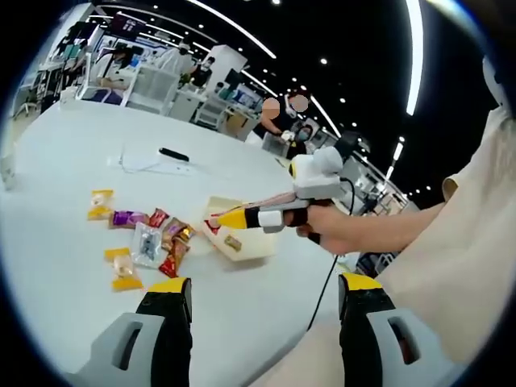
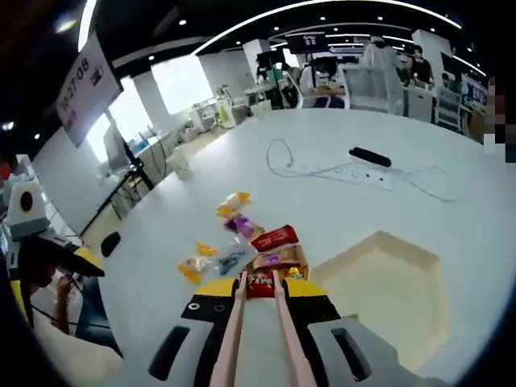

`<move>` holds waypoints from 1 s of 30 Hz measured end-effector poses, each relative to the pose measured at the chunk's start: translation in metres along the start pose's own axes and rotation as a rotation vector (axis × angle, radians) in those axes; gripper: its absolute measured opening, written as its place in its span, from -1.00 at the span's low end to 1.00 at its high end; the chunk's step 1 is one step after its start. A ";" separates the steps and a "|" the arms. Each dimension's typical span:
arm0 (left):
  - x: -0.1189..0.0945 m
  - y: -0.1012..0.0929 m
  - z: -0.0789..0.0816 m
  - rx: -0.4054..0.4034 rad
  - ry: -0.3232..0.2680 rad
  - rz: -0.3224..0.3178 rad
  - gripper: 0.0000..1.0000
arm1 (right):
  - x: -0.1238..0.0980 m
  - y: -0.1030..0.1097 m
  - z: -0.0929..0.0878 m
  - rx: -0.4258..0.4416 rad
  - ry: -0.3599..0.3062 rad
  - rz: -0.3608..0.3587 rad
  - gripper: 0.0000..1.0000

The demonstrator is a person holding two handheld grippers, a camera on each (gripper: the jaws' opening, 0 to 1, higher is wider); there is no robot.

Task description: Place the target food into the container with the food tongs after gripping and lifting it, then release it inside without dropping or visibly crushing the food.

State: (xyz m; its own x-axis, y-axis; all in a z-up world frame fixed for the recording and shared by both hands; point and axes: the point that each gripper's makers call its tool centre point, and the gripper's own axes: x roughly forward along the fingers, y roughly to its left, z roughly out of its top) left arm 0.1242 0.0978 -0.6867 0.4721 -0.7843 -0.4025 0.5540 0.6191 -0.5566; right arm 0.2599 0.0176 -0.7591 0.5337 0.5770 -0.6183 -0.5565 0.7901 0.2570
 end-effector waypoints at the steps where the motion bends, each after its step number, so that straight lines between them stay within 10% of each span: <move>1: -0.001 -0.001 0.000 -0.003 -0.002 0.002 0.47 | -0.001 0.000 0.000 0.001 -0.002 0.000 -0.60; 30: -0.008 -0.017 -0.012 0.007 -0.008 0.014 0.48 | -0.027 -0.007 0.016 0.035 -0.087 -0.013 -0.60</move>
State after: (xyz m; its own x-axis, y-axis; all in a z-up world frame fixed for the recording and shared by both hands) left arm 0.1026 0.0931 -0.6823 0.4854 -0.7751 -0.4045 0.5519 0.6305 -0.5458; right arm 0.2595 -0.0006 -0.7325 0.5948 0.5811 -0.5554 -0.5274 0.8036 0.2760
